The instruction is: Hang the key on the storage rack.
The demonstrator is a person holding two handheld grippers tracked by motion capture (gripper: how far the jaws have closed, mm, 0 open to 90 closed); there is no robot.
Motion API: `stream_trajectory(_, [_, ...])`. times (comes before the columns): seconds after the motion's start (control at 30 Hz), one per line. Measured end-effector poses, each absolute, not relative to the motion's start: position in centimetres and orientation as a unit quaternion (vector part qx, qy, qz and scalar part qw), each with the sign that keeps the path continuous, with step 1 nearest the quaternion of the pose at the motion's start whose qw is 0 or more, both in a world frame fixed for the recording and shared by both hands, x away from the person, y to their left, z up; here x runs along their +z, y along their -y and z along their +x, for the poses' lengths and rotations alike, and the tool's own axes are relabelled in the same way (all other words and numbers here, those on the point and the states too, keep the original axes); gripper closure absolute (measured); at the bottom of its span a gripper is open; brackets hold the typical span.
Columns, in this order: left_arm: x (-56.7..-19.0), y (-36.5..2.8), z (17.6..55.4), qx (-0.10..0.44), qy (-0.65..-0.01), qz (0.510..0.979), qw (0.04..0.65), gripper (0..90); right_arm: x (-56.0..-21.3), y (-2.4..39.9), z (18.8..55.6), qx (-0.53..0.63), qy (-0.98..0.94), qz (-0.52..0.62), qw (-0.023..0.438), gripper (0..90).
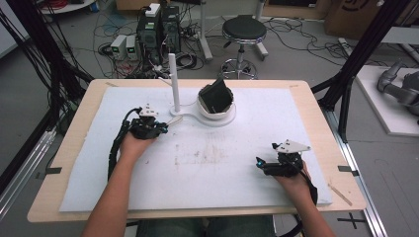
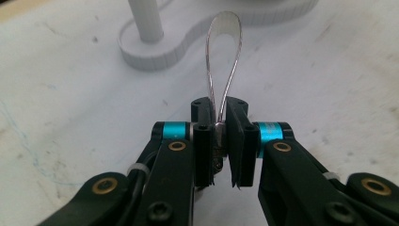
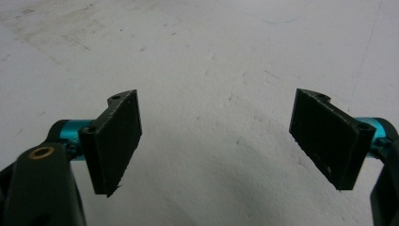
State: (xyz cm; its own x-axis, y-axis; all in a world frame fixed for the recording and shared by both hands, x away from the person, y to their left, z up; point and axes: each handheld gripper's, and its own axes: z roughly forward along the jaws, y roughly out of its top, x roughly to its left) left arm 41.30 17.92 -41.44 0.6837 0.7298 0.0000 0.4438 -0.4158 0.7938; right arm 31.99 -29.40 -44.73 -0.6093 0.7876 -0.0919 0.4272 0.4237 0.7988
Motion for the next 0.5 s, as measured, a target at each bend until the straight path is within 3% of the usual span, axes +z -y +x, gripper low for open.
stream_trajectory(0.17, [-39.1,-19.0,40.0,0.188,-0.359,0.796,0.449,81.5,-44.7,29.3,32.0,0.384,-0.813,0.370,0.235,17.4])
stream_trajectory(0.5, [-34.2,-20.1,38.7,0.229,-0.356,0.772,0.473,81.5,-44.6,28.9,31.9,0.385,-0.815,0.366,0.233,17.4])
